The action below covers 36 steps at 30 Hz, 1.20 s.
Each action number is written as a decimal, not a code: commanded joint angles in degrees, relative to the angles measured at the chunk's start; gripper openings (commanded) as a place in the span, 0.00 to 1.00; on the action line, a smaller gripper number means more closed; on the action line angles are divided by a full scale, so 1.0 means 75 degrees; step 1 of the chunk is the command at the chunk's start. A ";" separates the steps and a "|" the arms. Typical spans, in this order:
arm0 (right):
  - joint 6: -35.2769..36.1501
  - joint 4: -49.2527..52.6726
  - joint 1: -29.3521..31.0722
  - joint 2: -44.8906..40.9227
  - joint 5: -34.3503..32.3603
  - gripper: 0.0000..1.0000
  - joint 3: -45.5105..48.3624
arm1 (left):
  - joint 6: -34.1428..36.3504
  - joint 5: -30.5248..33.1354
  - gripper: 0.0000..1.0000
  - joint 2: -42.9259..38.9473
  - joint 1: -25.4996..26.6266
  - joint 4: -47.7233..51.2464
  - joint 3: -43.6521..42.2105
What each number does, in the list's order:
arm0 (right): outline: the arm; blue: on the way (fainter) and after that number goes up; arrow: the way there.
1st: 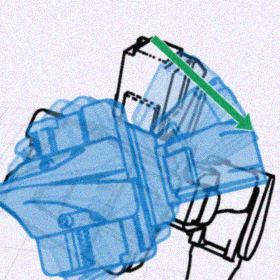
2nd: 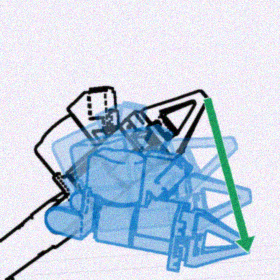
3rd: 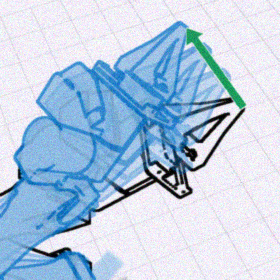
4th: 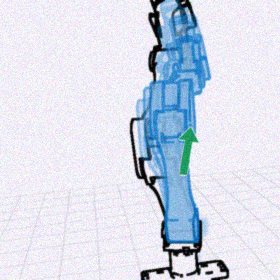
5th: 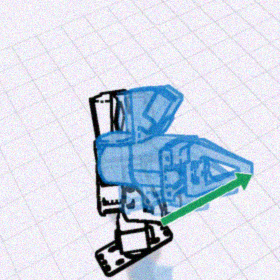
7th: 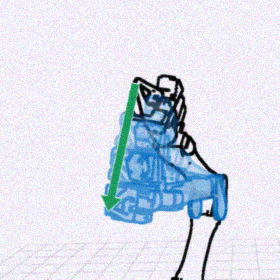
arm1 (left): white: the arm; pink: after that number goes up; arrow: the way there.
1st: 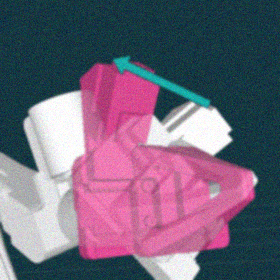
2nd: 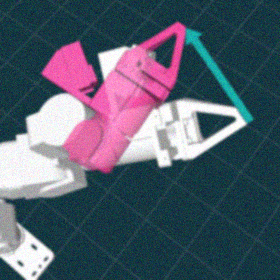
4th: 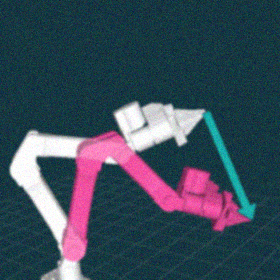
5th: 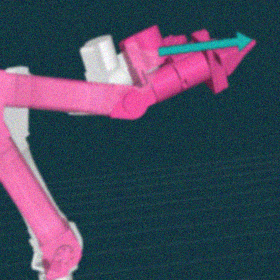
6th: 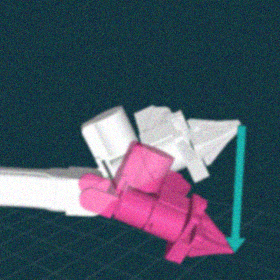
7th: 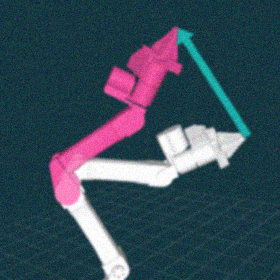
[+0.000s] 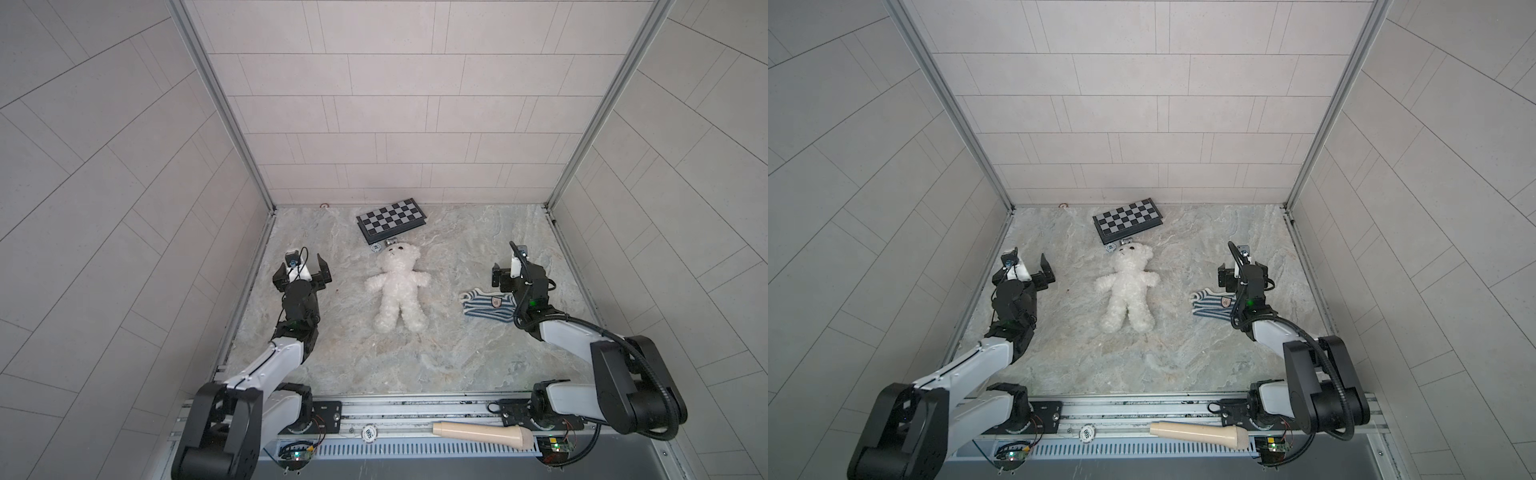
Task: Dress the teddy bear
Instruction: 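Move the left gripper over the teddy bear while the right moves over the sweater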
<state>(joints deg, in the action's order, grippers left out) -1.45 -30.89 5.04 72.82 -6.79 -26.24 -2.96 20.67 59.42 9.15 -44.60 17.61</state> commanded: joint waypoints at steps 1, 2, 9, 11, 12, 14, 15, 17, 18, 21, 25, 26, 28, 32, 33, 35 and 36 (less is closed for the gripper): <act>-0.0291 0.1561 0.0206 -0.0682 -0.0231 1.00 -0.0475 | -0.0389 0.0332 1.00 -0.0574 0.0400 0.0786 0.0051; -0.0493 0.1945 0.0266 -0.0879 -0.0325 1.00 -0.0605 | -0.0647 0.0356 1.00 -0.0733 0.0474 0.1026 0.0131; -0.1128 0.4544 0.0703 -0.1544 0.0207 1.00 -0.1742 | -0.3139 -0.0358 1.00 -0.1646 0.0537 0.2707 0.0668; -0.1075 0.5058 0.0973 -0.1605 0.0192 0.99 -0.1913 | -0.3777 -0.0927 1.00 -0.1819 0.0540 0.3476 0.1015; -0.1089 0.5221 0.1062 -0.1593 0.0240 1.00 -0.1965 | -0.3922 -0.1191 1.00 -0.1833 0.0538 0.3823 0.1228; -0.1162 0.5530 0.1131 -0.1421 0.0746 1.00 -0.2128 | -0.4228 -0.1728 1.00 -0.1706 0.0567 0.4566 0.1713; -0.1169 0.5715 0.1172 -0.1304 0.1005 1.00 -0.2232 | -0.4445 -0.1778 1.00 -0.1588 0.0590 0.5067 0.1966; -0.1080 0.6379 0.1444 -0.0877 0.1271 1.00 -0.2638 | -0.4519 -0.2058 1.00 -0.1269 0.0674 0.5908 0.2502; -0.0960 0.6648 0.1611 -0.0700 0.1286 1.00 -0.2814 | -0.4524 -0.2225 1.00 -0.1164 0.0738 0.6056 0.2634; -0.0712 0.7356 0.2178 -0.0086 0.1304 0.99 -0.3275 | -0.4385 -0.2851 1.00 -0.0776 0.1141 0.6569 0.3105; -0.0631 0.7600 0.2689 0.0487 0.1259 1.00 -0.3503 | -0.3670 -0.2784 1.00 -0.0139 0.2094 0.7923 0.4008; -0.0631 0.7599 0.2783 0.0625 0.1248 1.00 -0.3529 | -0.3571 -0.2719 1.00 -0.0030 0.2334 0.8061 0.4078; -0.0646 0.7645 0.2871 0.0892 0.1302 1.00 -0.3626 | -0.3450 -0.2696 1.00 0.0253 0.2761 0.8254 0.4176; -0.0778 0.8046 0.2946 0.1371 0.1254 0.99 -0.3891 | -0.3182 -0.2223 1.00 0.0993 0.3617 0.8681 0.4543; -0.0761 0.8228 0.2948 0.1459 0.1262 0.99 -0.3976 | -0.3168 -0.2148 1.00 0.1204 0.3735 0.8721 0.4614; -0.0789 0.8612 0.2949 0.1650 0.1255 0.98 -0.4152 | -0.3133 -0.2064 1.00 0.1722 0.3919 0.8734 0.4771; -0.0791 0.8643 0.2948 0.1690 0.1259 0.97 -0.4123 | -0.3108 -0.2031 1.00 0.1962 0.3995 0.8714 0.4847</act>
<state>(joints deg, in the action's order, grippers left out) -7.11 28.91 26.89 84.86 2.79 -55.86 -28.32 3.09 70.85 37.85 17.67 51.70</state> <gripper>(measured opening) 0.977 0.996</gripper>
